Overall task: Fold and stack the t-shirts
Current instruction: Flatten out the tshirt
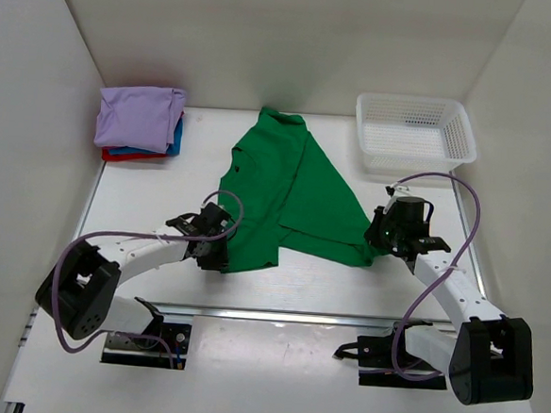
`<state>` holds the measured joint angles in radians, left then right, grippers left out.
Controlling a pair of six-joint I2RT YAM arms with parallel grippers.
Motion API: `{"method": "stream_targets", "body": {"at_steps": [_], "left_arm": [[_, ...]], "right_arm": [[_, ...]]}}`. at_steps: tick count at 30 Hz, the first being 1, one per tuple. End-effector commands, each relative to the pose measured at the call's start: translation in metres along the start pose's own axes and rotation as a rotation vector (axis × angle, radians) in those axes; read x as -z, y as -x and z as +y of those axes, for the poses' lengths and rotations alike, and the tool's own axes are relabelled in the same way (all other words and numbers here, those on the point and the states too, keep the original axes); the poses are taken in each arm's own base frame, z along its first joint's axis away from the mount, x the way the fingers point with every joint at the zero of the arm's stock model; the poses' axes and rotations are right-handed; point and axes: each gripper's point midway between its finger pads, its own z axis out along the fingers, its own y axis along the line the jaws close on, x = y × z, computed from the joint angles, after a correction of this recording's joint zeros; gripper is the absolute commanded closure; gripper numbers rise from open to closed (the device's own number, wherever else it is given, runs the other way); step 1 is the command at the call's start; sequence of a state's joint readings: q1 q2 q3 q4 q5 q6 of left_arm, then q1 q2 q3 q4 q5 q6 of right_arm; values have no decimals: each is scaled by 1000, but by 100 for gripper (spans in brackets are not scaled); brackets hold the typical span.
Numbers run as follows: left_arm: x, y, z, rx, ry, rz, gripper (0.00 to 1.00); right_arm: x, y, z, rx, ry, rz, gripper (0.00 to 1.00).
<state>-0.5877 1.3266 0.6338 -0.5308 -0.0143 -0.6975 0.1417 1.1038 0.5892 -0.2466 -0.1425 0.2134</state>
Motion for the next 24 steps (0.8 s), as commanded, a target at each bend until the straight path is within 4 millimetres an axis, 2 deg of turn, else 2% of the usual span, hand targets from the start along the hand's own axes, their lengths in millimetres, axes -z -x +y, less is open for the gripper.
{"method": "stream_targets", "body": {"at_steps": [1,2,3,5,6,7,8,9,10,11,12,14,15,18,19,20,21,22,23,24], "left_arm": [[-9,-2,1,7,32,-12,70],[-10,2,2,8,43,-28,80],[-8,5,3,4,57,-40,100],[6,23,2,-10,59,-100,100],[15,28,12,-8,106,-116,100],[36,54,8,-21,105,-216,100],[68,76,6,-13,91,-294,100],[85,84,19,-12,131,-331,100],[124,110,11,7,92,-455,100],[160,126,13,34,71,-535,100],[183,136,22,49,82,-594,100],[258,159,22,91,6,-785,100],[276,165,24,88,-10,-841,100],[365,179,28,87,-71,-1090,100],[383,182,26,86,-81,-1139,100],[411,185,26,94,-83,-1208,100],[440,187,22,83,-105,-1277,100],[453,188,23,77,-101,-1305,100],[485,191,23,98,-109,-1370,100],[504,193,20,80,-101,-1394,100]], "right_arm": [[4,15,2,12,5,-52,100],[6,20,4,18,8,-67,100],[6,20,4,22,9,-64,100],[17,31,9,33,21,-84,100],[19,30,7,37,11,-79,100],[30,43,13,45,16,-111,100],[40,57,16,53,17,-140,100],[50,65,19,61,22,-164,100],[66,81,27,74,45,-211,100],[78,93,31,87,51,-236,100],[87,100,32,84,55,-258,100],[121,126,41,119,72,-340,100],[128,132,45,127,86,-359,100],[174,163,60,167,139,-493,100],[184,166,63,173,153,-516,100],[201,174,69,196,180,-564,100],[210,178,72,198,195,-583,100],[219,181,72,195,198,-605,100],[228,184,74,198,210,-620,100],[235,188,72,193,211,-633,100]]}}
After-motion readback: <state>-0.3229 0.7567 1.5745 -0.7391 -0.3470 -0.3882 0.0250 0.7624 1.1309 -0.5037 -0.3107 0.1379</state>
